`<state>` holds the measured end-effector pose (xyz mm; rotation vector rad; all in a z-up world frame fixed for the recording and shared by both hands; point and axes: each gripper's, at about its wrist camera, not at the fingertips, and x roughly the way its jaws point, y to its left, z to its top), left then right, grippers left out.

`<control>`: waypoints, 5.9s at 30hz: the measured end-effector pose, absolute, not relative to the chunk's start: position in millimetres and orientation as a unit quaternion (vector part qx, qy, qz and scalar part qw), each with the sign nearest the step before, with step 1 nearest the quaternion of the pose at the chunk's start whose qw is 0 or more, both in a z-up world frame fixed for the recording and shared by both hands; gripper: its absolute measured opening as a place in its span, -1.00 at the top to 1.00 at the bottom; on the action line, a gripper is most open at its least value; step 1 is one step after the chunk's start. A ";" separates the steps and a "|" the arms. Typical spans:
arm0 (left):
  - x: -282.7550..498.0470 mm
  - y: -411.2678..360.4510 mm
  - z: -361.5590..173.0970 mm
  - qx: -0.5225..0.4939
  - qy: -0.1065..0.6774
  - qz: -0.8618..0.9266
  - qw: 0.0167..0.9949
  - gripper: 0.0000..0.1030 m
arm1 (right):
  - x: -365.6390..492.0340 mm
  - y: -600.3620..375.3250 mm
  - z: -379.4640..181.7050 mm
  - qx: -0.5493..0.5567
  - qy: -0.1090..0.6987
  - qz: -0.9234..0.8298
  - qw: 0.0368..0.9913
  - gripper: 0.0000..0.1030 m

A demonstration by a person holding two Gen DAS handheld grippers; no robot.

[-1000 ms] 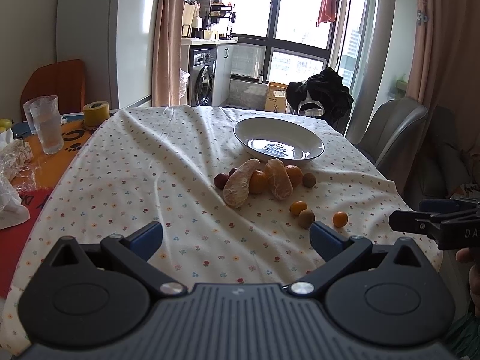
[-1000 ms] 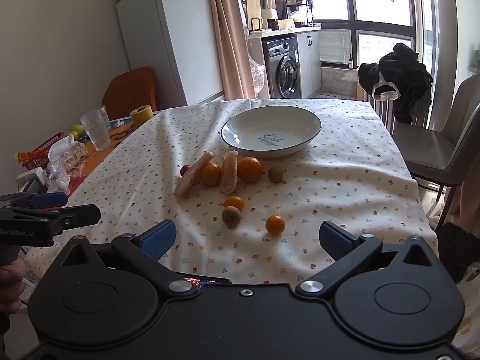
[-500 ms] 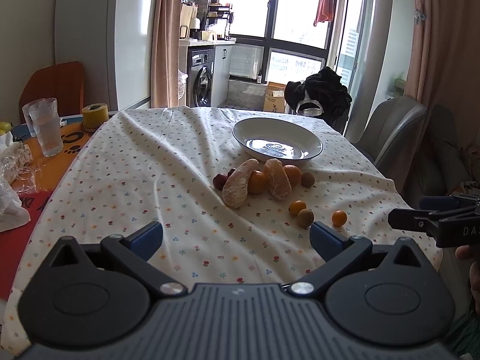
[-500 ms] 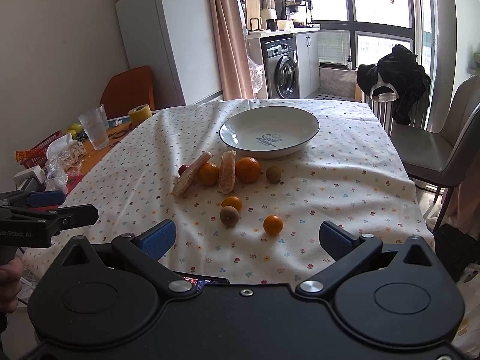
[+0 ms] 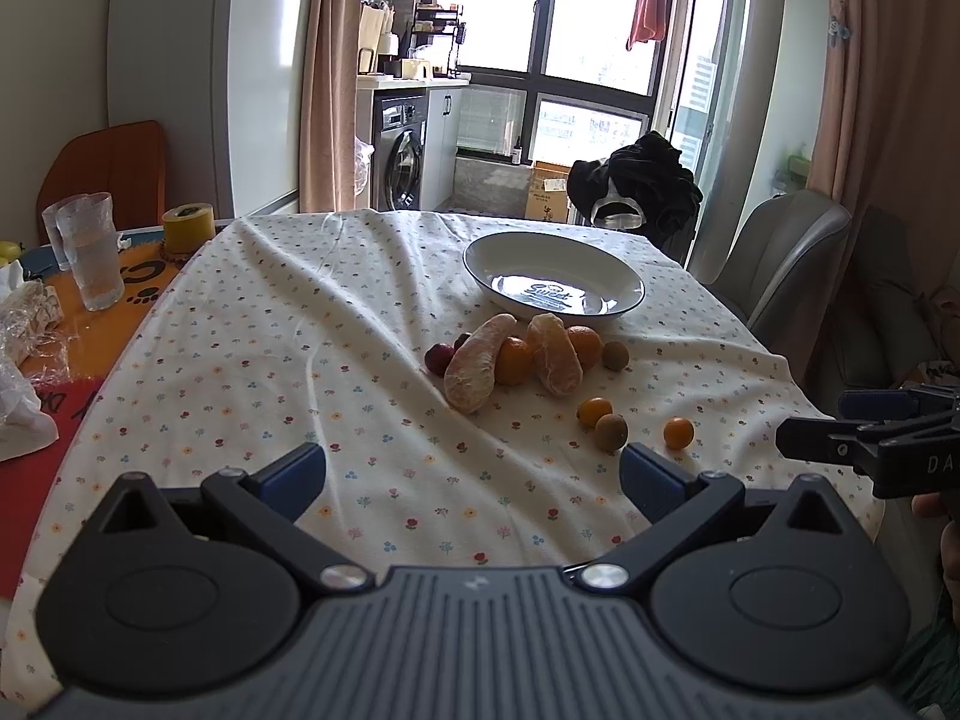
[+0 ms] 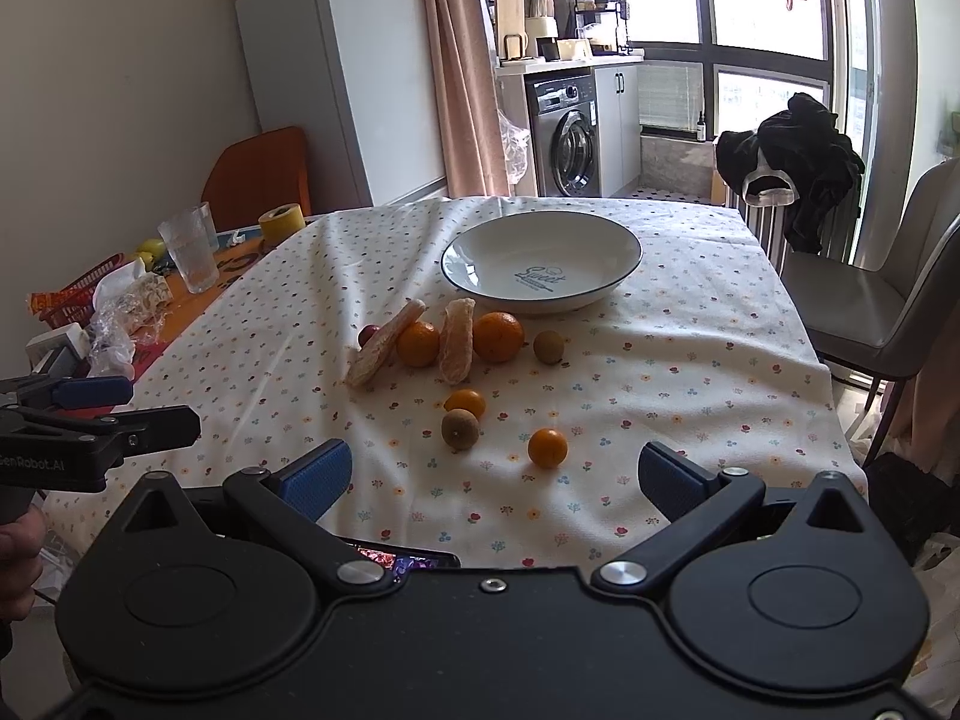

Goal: Organize fruits

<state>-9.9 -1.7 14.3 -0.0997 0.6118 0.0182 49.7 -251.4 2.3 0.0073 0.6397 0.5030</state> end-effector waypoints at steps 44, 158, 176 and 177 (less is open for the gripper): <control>61.3 -34.1 -25.9 -0.077 0.320 -0.057 0.943 -0.60 | 99.2 -262.4 -45.5 0.033 0.309 0.280 0.908 -0.55; 242.1 -32.6 -17.4 -0.038 0.328 -0.032 0.943 0.56 | 255.7 -225.2 -48.7 0.091 0.262 0.308 0.910 0.56; 270.1 -36.2 -41.6 -0.035 0.359 -0.041 0.932 0.55 | 270.9 -220.1 -61.2 0.085 0.281 0.287 0.912 0.56; 268.7 -34.2 -40.4 -0.037 0.355 -0.041 0.933 0.52 | 271.8 -218.2 -61.4 0.085 0.283 0.285 0.912 0.56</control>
